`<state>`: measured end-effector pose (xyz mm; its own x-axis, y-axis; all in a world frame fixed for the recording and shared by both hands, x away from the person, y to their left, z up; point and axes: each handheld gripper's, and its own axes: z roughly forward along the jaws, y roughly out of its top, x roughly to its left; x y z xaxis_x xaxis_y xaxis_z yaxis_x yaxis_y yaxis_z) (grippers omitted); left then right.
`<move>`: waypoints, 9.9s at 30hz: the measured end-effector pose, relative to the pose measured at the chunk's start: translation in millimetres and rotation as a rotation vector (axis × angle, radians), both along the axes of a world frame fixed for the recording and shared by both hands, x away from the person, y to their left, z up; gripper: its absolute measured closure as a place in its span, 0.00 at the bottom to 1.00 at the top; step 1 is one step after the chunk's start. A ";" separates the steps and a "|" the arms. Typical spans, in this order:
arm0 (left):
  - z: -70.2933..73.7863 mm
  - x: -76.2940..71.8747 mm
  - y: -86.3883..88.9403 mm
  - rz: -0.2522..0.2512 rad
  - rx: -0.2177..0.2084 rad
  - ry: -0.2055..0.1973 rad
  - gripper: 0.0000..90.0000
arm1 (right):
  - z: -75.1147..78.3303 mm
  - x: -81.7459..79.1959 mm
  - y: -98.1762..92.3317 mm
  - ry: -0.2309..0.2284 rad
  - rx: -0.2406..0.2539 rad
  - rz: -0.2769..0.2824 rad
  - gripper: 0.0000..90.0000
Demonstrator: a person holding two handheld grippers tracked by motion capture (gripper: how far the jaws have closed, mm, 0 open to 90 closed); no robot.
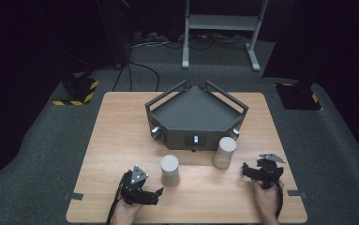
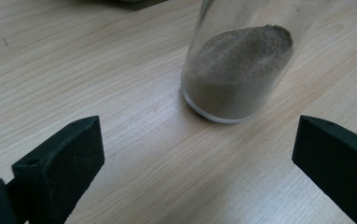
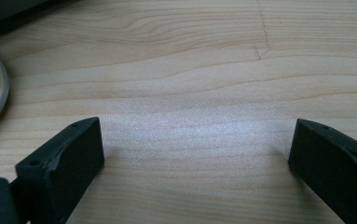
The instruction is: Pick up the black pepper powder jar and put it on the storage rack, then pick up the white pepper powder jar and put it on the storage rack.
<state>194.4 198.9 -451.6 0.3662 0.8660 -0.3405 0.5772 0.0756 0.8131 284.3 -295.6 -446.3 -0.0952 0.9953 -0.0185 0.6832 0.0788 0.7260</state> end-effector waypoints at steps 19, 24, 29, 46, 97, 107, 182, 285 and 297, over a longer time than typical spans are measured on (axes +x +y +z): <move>-13.5 13.3 -40.2 0.005 -0.053 -0.085 0.05 | 0.0 -1.3 1.4 0.000 0.000 -0.005 0.04; -13.6 17.7 -47.1 0.003 -0.063 -0.105 0.07 | 0.0 -1.4 1.4 0.000 -0.001 0.002 0.04; -14.7 21.7 -52.0 0.025 -0.082 -0.119 0.10 | -0.1 -1.4 1.5 0.000 -0.001 0.002 0.04; -16.0 20.9 -57.4 0.054 -0.084 -0.168 0.27 | -0.1 -1.4 1.5 0.000 -0.001 0.002 0.04; 65.7 52.7 -58.2 -0.054 -0.116 -0.088 0.37 | -0.1 -1.0 1.1 0.000 0.001 0.008 0.04; 100.5 69.4 -62.6 -0.053 -0.117 -0.065 0.38 | -0.1 -1.0 1.1 0.000 0.001 0.009 0.04; 148.1 191.3 -125.4 0.234 0.044 -0.049 0.16 | 0.0 -0.5 0.9 0.000 0.004 0.012 0.04; -38.1 58.1 -74.4 0.230 0.083 -0.021 0.06 | -0.3 1.4 8.8 -0.003 0.000 0.022 0.05; -38.2 57.6 -74.0 0.228 0.081 -0.020 0.06 | 0.2 2.5 6.4 0.004 0.000 0.040 0.01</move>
